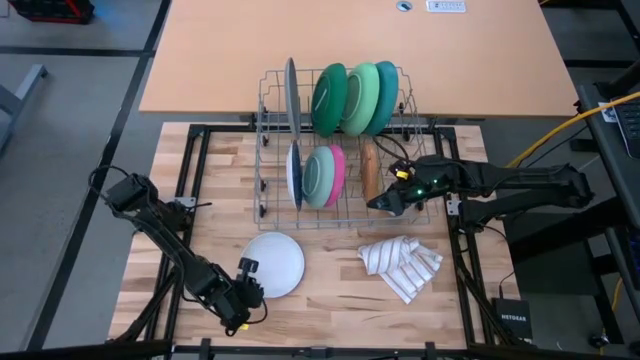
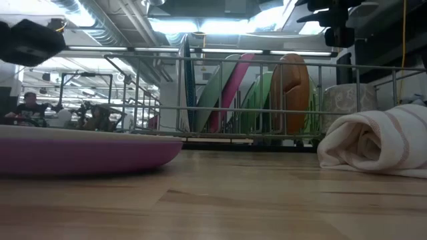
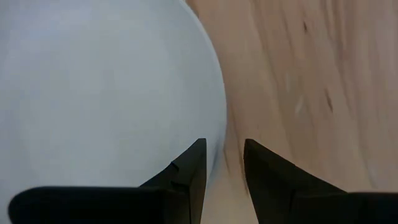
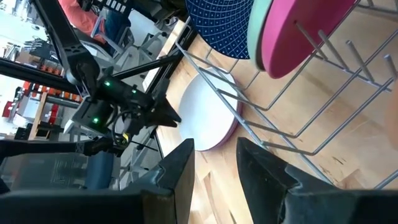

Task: Sort dishes
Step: Put the white plate in the dish rack

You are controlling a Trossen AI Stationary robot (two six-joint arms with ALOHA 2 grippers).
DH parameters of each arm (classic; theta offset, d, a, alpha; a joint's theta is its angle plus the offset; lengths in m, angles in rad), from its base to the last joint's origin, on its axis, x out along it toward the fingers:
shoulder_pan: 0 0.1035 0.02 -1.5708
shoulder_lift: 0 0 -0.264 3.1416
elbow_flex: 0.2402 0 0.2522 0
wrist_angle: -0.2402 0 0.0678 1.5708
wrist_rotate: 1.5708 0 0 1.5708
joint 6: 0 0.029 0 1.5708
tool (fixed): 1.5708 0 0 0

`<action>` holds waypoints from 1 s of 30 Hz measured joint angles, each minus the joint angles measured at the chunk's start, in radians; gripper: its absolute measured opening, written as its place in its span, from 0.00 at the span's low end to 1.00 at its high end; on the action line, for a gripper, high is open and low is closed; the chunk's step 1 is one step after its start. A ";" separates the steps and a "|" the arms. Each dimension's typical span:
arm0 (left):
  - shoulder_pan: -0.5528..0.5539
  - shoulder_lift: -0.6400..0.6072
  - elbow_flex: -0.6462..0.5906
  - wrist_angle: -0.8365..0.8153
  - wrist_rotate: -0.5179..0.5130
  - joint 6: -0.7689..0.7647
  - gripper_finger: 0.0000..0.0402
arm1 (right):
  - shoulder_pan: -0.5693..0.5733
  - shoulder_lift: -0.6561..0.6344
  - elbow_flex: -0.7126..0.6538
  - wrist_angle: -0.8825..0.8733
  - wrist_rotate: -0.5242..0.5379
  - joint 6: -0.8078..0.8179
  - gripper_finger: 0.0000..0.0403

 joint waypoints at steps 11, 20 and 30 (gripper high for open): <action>0.018 0.024 0.000 0.000 -0.011 0.042 0.24 | 0.000 0.000 0.000 0.000 0.000 -0.001 0.31; 0.040 0.070 -0.001 0.005 0.000 0.068 0.23 | 0.000 0.000 0.000 0.000 0.000 -0.001 0.31; 0.040 0.062 0.000 0.008 0.005 0.066 0.02 | 0.000 0.000 0.000 0.001 0.000 -0.002 0.31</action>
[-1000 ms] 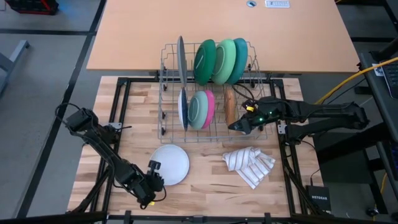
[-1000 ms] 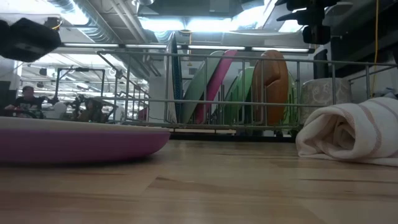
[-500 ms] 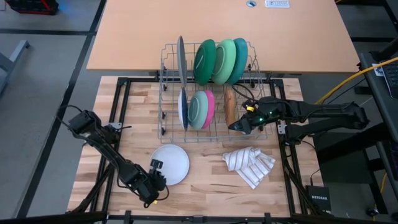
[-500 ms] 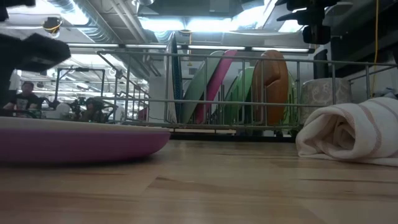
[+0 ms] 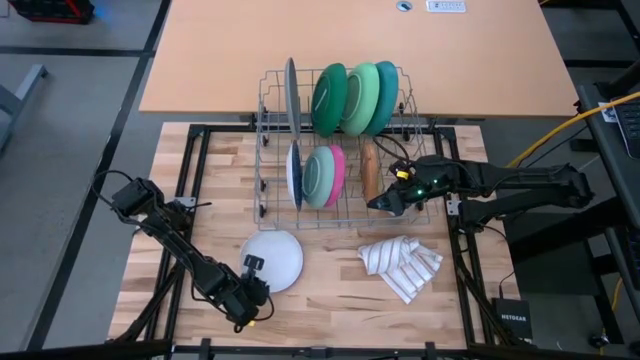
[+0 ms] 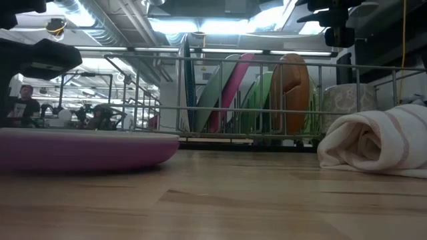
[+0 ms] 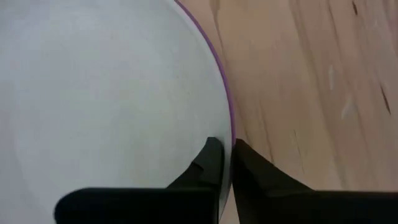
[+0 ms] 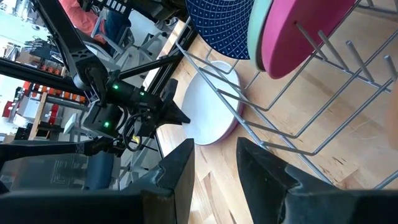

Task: Sort dishes
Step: Put the white plate in the dish rack

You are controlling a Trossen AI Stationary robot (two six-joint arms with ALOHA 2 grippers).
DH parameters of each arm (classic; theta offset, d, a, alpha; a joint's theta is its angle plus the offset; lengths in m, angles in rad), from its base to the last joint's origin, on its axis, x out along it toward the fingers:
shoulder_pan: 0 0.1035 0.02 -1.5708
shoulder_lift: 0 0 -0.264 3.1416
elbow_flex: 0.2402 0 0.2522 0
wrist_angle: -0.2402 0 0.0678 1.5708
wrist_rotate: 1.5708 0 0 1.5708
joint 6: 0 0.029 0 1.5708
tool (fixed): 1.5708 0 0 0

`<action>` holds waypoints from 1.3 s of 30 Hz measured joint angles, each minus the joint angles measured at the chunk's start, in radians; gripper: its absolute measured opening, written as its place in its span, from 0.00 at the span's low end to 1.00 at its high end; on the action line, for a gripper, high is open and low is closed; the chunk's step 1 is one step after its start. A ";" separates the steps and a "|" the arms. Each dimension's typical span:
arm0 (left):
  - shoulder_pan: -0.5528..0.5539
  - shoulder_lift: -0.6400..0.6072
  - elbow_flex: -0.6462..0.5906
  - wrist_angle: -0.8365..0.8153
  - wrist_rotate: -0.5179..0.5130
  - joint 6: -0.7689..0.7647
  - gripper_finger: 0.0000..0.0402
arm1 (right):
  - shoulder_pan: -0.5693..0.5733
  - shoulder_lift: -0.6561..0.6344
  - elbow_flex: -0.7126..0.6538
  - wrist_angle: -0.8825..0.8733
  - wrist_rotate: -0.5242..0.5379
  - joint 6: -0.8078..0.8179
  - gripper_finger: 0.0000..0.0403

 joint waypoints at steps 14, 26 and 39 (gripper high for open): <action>-0.002 0.000 0.106 0.008 0.027 0.051 0.02 | 0.000 0.000 0.000 0.000 0.000 -0.008 0.31; 0.002 0.000 0.111 0.139 0.044 0.036 0.07 | 0.000 0.000 0.000 -0.001 0.000 -0.022 0.31; 0.002 0.000 0.032 0.235 0.035 -0.024 0.07 | 0.000 0.000 0.000 -0.014 0.000 -0.023 0.31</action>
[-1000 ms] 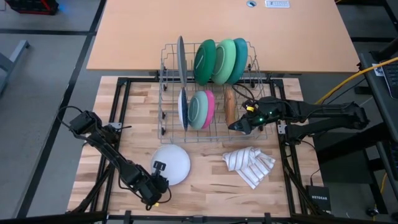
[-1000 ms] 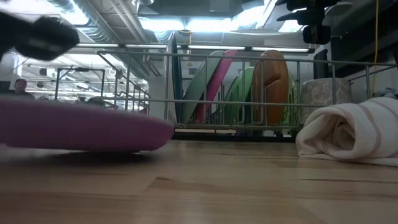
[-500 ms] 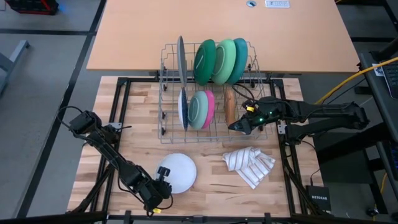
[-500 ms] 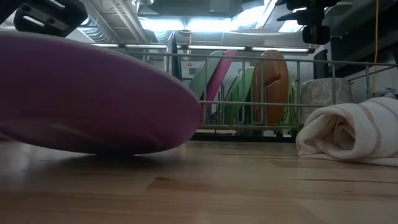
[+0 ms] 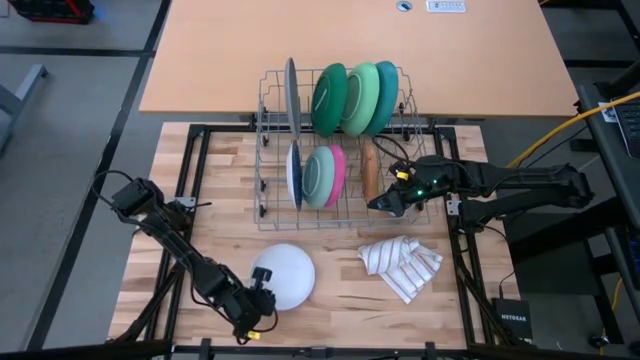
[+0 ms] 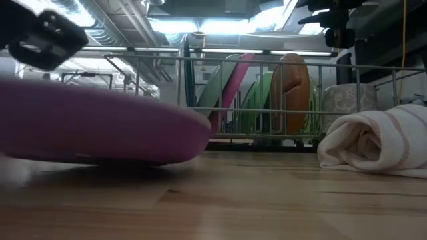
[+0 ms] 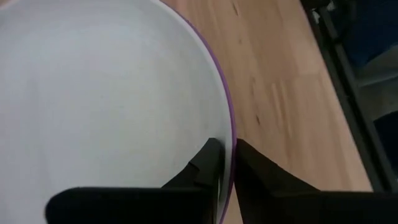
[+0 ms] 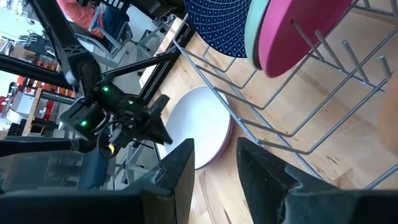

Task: Sort dishes
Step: Put the white plate in the dish rack

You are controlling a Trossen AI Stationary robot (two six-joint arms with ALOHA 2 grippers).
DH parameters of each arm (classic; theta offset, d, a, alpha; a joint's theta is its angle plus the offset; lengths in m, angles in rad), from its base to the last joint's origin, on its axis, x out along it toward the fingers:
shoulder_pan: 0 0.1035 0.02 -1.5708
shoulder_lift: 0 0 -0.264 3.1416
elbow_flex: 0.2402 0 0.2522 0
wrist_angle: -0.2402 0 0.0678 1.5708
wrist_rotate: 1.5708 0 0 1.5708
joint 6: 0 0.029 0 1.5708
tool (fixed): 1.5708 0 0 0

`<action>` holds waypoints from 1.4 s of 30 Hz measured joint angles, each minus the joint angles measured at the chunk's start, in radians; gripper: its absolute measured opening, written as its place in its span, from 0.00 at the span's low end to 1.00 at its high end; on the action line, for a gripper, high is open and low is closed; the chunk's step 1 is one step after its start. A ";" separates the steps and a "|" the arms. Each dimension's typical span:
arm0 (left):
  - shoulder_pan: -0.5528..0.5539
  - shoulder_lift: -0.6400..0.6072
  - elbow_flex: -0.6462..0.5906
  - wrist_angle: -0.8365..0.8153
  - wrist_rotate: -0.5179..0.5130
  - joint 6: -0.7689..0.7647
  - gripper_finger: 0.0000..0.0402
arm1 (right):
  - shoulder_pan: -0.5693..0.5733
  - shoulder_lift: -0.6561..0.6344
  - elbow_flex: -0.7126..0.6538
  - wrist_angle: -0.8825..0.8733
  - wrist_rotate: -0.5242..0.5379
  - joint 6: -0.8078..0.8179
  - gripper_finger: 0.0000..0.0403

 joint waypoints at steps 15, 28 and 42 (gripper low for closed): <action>0.053 0.002 -0.038 0.015 -0.008 -0.112 0.21 | 0.000 0.000 0.000 -0.001 0.000 0.000 0.31; 0.070 0.002 -0.038 0.023 0.075 -0.092 0.22 | 0.000 0.000 0.000 -0.002 0.000 0.000 0.31; 0.104 0.049 -0.036 0.007 0.107 -0.076 0.22 | 0.000 0.000 0.000 -0.002 0.000 0.000 0.31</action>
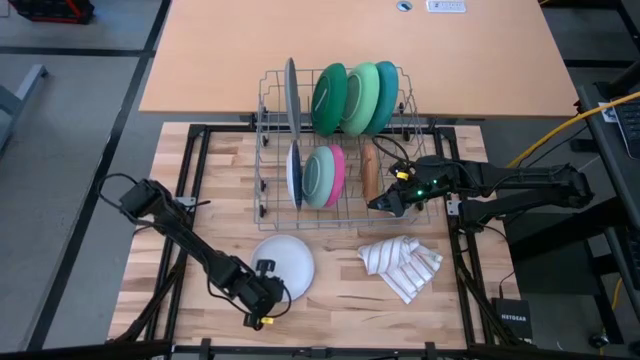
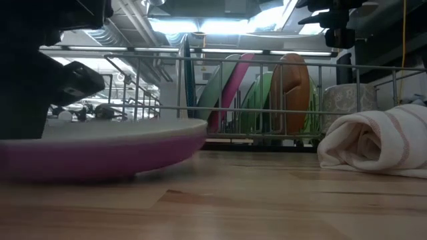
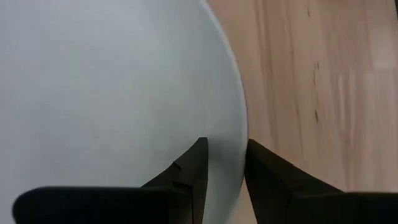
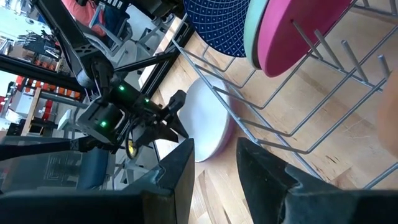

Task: Sort dishes
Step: Put the white plate in the dish rack

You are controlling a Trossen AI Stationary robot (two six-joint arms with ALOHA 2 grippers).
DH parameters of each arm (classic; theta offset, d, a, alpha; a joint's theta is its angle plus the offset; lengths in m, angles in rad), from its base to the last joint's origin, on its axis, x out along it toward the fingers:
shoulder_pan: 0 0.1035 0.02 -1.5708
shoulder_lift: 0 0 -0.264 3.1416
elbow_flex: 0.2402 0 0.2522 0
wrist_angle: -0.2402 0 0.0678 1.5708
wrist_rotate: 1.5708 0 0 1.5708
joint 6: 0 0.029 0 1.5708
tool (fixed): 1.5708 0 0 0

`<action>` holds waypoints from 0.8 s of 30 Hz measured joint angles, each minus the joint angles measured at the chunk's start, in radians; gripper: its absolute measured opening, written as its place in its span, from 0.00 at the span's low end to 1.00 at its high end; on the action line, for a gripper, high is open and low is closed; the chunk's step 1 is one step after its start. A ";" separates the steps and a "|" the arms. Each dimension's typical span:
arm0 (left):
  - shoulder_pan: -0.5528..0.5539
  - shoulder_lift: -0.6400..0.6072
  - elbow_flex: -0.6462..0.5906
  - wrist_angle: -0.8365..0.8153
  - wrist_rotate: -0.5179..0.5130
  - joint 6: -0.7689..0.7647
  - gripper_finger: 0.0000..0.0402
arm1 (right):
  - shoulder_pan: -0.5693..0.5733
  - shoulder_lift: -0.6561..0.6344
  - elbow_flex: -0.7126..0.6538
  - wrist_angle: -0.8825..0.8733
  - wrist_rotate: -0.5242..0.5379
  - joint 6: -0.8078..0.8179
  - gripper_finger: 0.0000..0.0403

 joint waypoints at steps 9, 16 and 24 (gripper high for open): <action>0.002 0.014 0.002 0.034 0.035 0.070 0.16 | 0.000 0.000 0.000 0.000 0.000 0.000 0.31; 0.008 0.013 0.006 0.054 0.051 0.077 0.04 | 0.000 0.000 0.000 0.000 0.000 0.000 0.31; 0.008 0.019 0.049 0.032 0.057 0.073 0.01 | 0.000 0.000 0.000 0.001 -0.023 0.000 0.31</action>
